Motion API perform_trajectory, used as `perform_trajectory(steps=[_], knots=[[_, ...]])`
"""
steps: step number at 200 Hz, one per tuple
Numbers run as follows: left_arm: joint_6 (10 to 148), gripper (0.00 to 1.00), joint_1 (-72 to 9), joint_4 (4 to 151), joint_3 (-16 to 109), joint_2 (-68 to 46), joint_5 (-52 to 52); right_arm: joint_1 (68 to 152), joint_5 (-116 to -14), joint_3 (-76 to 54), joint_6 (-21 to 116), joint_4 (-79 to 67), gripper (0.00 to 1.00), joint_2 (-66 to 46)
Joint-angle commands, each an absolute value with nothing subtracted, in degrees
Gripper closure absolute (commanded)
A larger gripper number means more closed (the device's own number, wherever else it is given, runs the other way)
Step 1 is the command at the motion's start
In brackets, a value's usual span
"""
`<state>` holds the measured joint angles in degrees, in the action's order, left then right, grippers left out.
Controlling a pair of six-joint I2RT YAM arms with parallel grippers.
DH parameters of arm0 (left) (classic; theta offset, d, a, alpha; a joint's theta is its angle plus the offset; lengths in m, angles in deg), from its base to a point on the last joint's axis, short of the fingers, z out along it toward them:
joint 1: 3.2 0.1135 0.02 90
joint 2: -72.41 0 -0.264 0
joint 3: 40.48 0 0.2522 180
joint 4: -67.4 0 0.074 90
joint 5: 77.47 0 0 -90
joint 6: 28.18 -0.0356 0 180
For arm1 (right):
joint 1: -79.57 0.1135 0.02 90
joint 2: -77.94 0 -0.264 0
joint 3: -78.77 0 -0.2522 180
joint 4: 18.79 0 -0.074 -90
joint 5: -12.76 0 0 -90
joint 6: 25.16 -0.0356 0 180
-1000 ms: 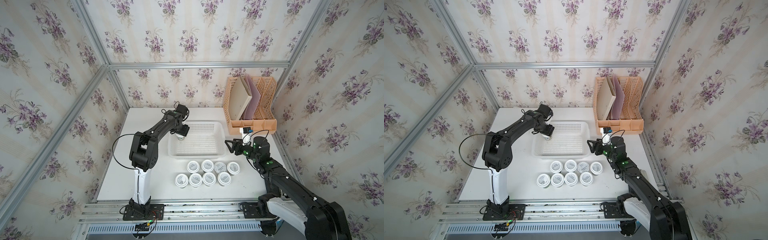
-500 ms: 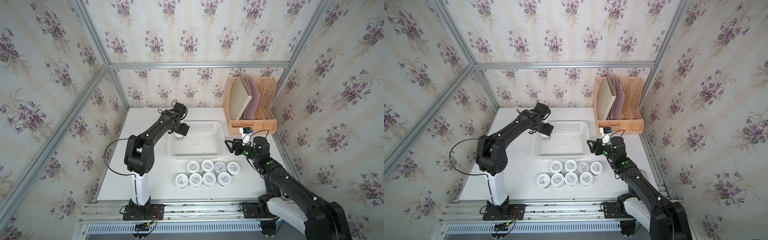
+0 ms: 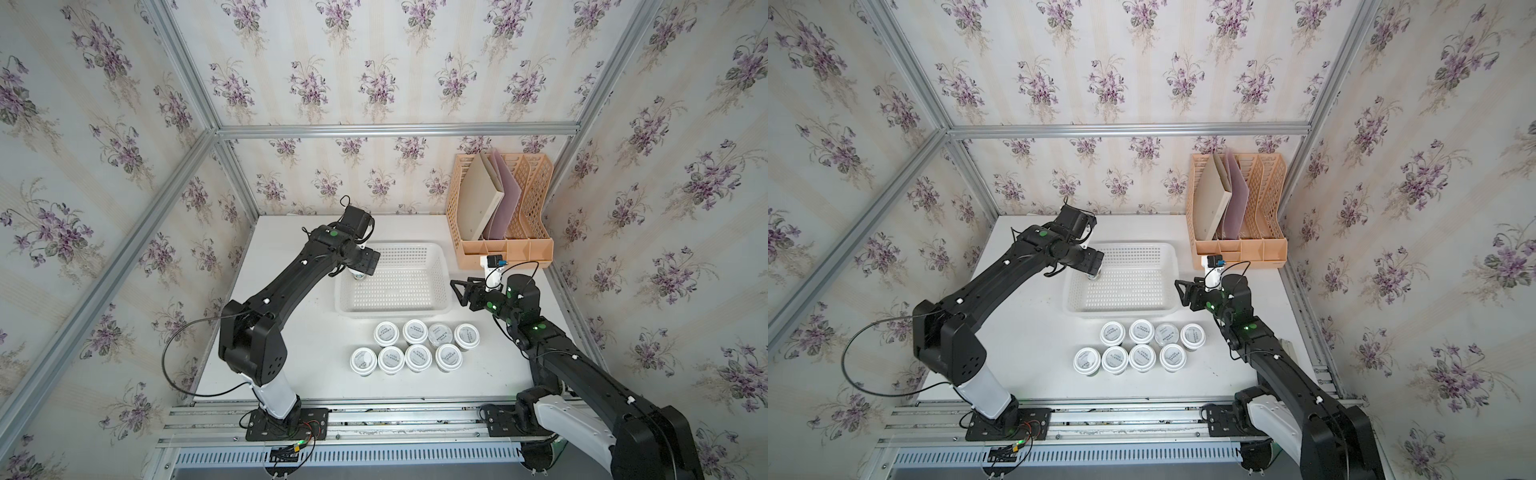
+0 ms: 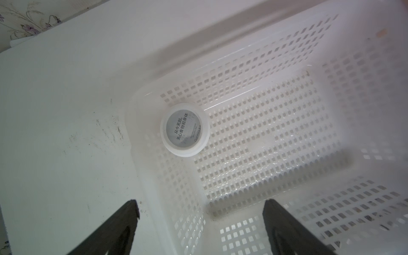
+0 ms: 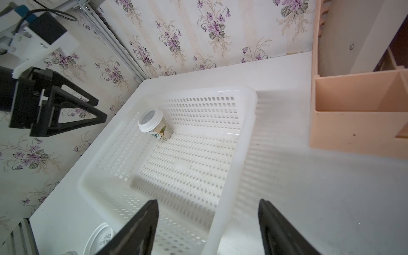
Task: Put the yogurt in the basket
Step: Place the yogurt in the basket.
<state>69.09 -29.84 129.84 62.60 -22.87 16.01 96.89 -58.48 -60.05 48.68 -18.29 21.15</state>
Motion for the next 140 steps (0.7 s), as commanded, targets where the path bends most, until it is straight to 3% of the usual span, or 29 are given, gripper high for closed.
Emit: perform_trajectory(steps=[1, 62, 140], knots=[[72.00, 0.10, -31.42, 129.88, 58.03, -16.78, 18.40, 97.22, -60.30, -62.05, 48.00, -23.12, 0.25, 22.19], [78.32, 0.14, -35.06, 117.42, 36.84, 6.58, 16.16, 101.52, -60.76, -63.87, 48.89, -27.24, 0.25, 23.68], [78.20, 0.17, -36.22, 123.31, 29.52, 17.33, 12.93, 105.68, -67.00, -65.99, 49.46, -25.18, 0.29, 29.54]])
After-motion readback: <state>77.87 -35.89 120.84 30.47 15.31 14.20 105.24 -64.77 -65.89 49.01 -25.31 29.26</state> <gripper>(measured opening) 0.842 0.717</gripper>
